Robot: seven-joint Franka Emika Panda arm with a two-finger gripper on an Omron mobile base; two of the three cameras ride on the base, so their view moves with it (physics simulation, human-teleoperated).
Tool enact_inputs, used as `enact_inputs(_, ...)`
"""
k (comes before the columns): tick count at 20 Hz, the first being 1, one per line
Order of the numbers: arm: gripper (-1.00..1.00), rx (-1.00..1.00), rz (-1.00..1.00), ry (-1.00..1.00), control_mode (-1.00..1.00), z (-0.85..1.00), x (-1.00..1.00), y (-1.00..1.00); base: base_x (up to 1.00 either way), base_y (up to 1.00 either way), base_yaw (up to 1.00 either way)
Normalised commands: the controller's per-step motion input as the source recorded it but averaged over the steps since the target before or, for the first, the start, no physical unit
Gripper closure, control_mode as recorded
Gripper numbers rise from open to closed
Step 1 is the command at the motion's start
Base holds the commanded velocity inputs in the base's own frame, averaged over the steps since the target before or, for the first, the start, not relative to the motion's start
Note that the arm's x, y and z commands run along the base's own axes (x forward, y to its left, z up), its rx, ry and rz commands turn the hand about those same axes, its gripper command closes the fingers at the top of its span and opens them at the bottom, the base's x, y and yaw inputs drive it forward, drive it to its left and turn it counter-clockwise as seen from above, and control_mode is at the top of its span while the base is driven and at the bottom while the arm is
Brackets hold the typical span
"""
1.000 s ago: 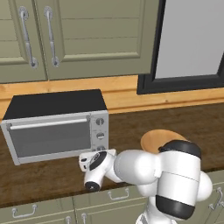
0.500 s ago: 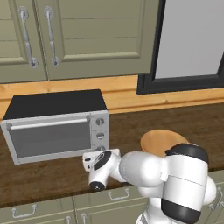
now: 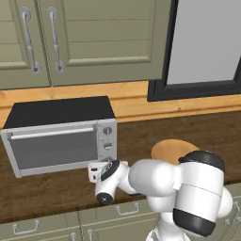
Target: Pick up the kebab skewer and baguette bread, and place them inside the toaster oven. Close the toaster oven door and start by setting the timer.
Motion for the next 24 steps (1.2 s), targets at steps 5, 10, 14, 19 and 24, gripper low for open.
enact_inputs(5,1.00,0.24,0.00,0.00,-1.00,0.00,0.06,-0.04,0.00,0.00,0.00)
enact_inputs(10,1.00,0.27,0.00,-0.02,-1.00,0.00,0.14,-0.08,0.00,0.00,0.00)
enact_inputs(14,1.00,0.28,0.00,-0.02,-1.00,0.00,0.24,-0.06,0.00,0.00,0.00)
enact_inputs(19,1.00,0.28,0.00,-0.04,-1.00,0.00,0.23,-0.12,0.00,0.00,0.00)
enact_inputs(24,1.00,0.28,0.00,-0.05,-1.00,0.00,0.13,-0.18,0.00,0.00,0.00)
